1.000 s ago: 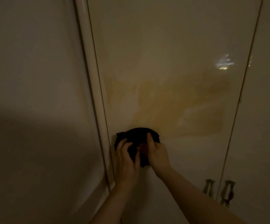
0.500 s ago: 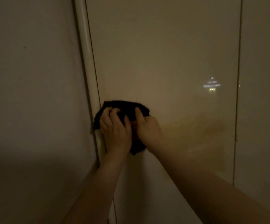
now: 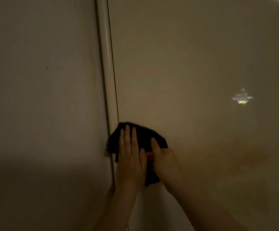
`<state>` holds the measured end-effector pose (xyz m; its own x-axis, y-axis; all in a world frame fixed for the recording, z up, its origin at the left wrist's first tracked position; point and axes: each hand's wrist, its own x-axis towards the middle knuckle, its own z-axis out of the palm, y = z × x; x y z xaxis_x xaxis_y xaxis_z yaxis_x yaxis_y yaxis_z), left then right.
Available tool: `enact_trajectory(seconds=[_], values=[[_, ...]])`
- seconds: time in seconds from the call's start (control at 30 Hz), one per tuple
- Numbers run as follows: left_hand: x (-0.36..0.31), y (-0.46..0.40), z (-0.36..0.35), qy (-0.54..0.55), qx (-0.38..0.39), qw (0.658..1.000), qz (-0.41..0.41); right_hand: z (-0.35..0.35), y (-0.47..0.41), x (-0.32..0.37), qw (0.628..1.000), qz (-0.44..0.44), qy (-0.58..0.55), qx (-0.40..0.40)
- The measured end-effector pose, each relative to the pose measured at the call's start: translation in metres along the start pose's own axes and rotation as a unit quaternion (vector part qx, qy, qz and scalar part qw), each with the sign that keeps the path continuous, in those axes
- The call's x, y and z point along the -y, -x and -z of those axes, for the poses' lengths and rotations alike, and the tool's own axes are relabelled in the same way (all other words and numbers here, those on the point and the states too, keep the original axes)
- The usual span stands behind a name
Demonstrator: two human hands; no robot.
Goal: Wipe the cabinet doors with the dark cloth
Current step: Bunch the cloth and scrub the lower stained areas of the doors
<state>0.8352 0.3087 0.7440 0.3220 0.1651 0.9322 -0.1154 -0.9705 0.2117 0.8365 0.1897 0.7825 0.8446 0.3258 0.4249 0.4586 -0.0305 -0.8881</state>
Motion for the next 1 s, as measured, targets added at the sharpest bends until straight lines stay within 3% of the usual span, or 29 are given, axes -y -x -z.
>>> enact_trajectory(seconds=[0.2, 0.4, 0.5, 0.63, 0.8, 0.93, 1.0], values=[[-0.003, 0.053, -0.015, -0.055, 0.032, 0.996, 0.060, 0.003, 0.028, -0.033, 0.998, -0.062, 0.006, 0.026], [-0.017, -0.081, 0.022, -0.019, -0.022, 1.000, 0.005, 0.012, -0.037, 0.078, 0.997, 0.044, 0.046, -0.036], [-0.025, -0.135, 0.039, -0.025, -0.032, 0.999, -0.027, 0.017, -0.066, 0.117, 0.998, 0.035, -0.053, -0.011], [-0.017, -0.103, 0.025, -0.021, -0.036, 0.999, -0.030, 0.016, -0.050, 0.087, 0.999, 0.041, -0.025, -0.001], [-0.003, 0.011, -0.001, -0.033, 0.014, 0.999, 0.013, 0.007, 0.020, 0.016, 0.997, -0.068, -0.005, 0.026], [-0.012, -0.039, 0.013, -0.024, 0.009, 1.000, 0.001, 0.011, -0.012, 0.052, 0.998, -0.024, 0.063, -0.016], [-0.024, -0.086, 0.028, -0.001, -0.009, 1.000, -0.009, 0.020, -0.039, 0.086, 1.000, -0.008, -0.019, -0.019]])
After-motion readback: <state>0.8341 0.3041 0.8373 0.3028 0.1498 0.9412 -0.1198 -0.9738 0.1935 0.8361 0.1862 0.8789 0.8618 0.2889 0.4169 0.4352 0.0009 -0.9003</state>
